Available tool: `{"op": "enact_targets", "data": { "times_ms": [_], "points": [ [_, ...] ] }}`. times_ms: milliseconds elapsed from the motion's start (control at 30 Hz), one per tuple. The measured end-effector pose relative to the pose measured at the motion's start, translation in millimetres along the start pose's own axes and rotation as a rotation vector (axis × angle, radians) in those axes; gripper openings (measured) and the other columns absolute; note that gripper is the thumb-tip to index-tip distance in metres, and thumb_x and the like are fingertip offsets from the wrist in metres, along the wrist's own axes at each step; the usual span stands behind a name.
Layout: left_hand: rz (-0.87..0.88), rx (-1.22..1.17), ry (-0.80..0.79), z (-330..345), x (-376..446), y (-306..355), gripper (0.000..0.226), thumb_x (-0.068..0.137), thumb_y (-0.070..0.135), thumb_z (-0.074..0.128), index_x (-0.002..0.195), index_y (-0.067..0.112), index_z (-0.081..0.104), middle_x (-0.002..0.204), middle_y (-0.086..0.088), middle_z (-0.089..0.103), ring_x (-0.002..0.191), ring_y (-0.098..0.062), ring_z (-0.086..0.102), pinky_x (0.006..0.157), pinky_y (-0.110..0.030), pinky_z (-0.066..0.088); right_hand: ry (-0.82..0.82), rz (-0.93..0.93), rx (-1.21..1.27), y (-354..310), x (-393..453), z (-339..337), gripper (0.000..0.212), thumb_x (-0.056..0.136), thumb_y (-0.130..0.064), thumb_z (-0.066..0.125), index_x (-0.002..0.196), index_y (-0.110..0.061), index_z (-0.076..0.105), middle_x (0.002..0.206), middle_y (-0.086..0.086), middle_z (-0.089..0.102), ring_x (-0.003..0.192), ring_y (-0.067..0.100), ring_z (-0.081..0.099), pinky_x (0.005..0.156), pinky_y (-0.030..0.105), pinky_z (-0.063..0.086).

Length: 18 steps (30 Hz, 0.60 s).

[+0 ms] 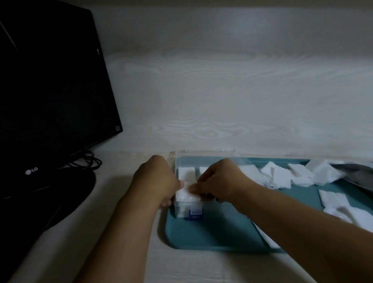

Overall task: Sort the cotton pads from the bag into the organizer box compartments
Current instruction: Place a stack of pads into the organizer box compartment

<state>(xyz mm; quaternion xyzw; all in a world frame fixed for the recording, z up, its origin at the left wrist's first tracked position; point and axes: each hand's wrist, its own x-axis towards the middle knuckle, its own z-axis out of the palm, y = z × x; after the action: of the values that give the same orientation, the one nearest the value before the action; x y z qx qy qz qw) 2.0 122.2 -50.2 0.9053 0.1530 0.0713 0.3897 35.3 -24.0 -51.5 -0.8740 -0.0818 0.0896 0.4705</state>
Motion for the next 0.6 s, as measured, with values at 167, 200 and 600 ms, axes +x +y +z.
{"op": "enact_targets", "data": {
  "times_ms": [167,200,600],
  "points": [
    [0.061,0.128,-0.006,0.0,-6.8,5.3,0.02,0.083,0.023,0.078,0.084,0.009,0.064,0.075,-0.011,0.069,0.069,-0.027,0.067,0.065,-0.034,0.056,0.06,-0.056,-0.107,3.8,1.8,3.4,0.021,0.074,-0.019,0.084,0.065,-0.009,0.068,0.073,0.012,0.071,0.06,0.016,0.062,0.06,0.028,0.054],
    [0.072,0.17,0.003,-0.5,-7.7,6.3,0.019,0.083,0.024,0.077,0.085,0.011,0.064,0.077,-0.008,0.068,0.072,-0.025,0.066,0.065,-0.031,0.053,0.066,-0.067,-0.139,4.0,0.9,4.2,0.021,0.074,-0.021,0.084,0.064,-0.012,0.068,0.076,0.012,0.073,0.064,0.016,0.064,0.067,0.03,0.056],
    [0.178,0.529,-0.035,2.9,-16.9,8.3,0.021,0.093,0.01,0.055,0.112,0.017,0.061,0.108,-0.006,0.062,0.095,-0.021,0.06,0.085,-0.032,0.053,0.131,-0.139,-0.24,9.2,-3.5,14.3,0.016,0.084,-0.022,0.072,0.073,-0.014,0.065,0.079,0.008,0.07,0.079,0.024,0.068,0.071,0.032,0.055]
  ]
}}
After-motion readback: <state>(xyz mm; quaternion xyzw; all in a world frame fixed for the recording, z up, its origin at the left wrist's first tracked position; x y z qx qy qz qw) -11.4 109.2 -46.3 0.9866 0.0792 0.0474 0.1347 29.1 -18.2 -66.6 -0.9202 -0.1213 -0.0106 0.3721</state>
